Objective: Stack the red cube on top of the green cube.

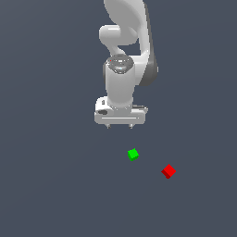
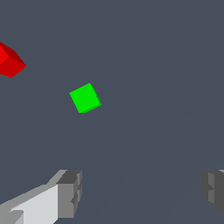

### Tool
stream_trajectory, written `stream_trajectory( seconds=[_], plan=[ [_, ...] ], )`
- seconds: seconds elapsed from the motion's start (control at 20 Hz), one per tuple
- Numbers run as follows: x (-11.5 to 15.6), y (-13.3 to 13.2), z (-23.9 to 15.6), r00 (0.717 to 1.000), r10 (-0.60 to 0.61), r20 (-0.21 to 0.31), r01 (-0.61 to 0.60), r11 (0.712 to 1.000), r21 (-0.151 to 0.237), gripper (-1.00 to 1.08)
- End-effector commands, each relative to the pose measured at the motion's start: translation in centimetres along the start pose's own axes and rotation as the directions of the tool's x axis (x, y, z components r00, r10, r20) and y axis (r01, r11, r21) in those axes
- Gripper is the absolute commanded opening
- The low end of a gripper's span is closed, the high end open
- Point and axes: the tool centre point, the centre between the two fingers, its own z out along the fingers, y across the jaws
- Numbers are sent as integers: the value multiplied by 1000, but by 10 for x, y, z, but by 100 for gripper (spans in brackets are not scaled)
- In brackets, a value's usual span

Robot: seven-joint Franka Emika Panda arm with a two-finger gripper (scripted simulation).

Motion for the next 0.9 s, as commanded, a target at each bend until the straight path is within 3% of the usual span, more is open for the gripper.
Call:
stream_trajectory(
  seconds=[0.0, 0.45, 0.85],
  plan=[
    [0, 0, 0, 1000, 0, 0, 0, 1000, 0, 100],
    [13, -11, 6, 999, -40, 0, 40, 999, 0, 100],
    [43, -40, 22, 991, -137, 0, 137, 991, 1, 100]
  ],
)
